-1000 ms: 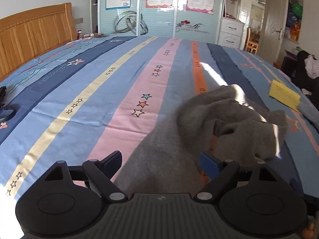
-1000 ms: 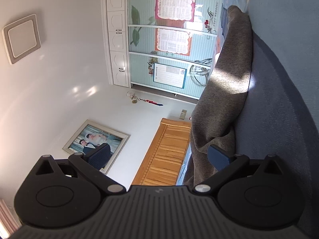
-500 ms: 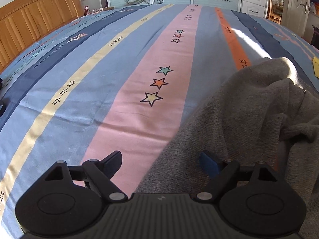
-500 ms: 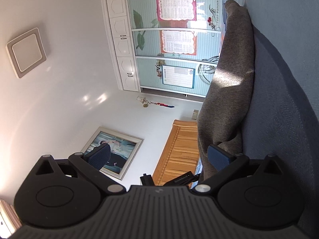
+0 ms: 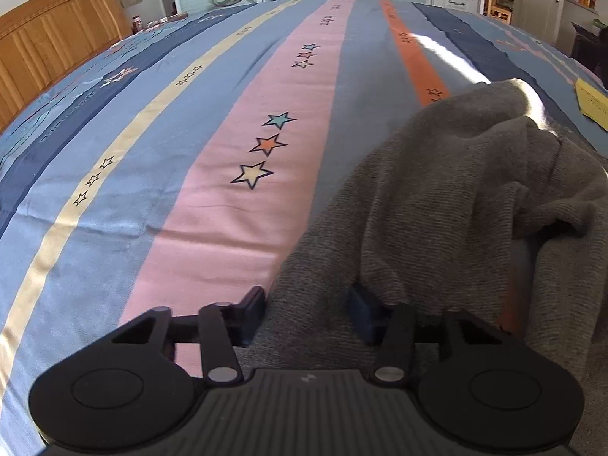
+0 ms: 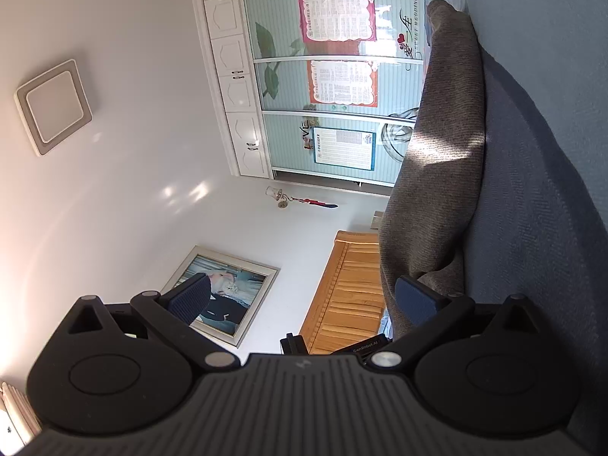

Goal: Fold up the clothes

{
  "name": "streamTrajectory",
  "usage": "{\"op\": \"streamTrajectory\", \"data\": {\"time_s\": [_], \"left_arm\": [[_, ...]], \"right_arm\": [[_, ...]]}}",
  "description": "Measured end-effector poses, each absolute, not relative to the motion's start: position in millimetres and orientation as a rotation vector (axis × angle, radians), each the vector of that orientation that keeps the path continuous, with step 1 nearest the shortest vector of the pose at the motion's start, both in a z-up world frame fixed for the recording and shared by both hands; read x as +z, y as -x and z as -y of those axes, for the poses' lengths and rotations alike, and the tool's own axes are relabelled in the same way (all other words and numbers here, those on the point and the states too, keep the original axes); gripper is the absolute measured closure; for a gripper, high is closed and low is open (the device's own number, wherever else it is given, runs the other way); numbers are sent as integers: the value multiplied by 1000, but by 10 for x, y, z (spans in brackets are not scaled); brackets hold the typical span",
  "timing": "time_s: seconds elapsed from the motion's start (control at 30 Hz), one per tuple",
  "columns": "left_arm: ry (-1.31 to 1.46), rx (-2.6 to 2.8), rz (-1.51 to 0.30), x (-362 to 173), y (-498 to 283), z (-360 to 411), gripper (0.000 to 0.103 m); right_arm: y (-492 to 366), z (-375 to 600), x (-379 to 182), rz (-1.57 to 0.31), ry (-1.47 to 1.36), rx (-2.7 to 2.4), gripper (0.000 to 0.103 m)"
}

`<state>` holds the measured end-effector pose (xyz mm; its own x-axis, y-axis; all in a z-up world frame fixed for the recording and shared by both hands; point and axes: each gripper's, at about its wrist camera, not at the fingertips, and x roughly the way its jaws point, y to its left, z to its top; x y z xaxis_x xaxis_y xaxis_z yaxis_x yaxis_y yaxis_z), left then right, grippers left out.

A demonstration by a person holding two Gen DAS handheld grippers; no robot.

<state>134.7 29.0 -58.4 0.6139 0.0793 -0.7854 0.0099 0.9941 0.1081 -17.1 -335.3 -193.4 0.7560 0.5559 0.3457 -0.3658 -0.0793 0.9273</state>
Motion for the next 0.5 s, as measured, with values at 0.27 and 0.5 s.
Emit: {"op": "streamTrajectory", "data": {"time_s": [0.27,0.5], "left_arm": [[-148,111,-747,-338,-997,4,59],[-235,-166,-763,-372,-634,621,23]], "right_arm": [[160,3330,-1914,-155,-1492,772,0],[168,3347,-1932,-158,-1532,776,0]]}}
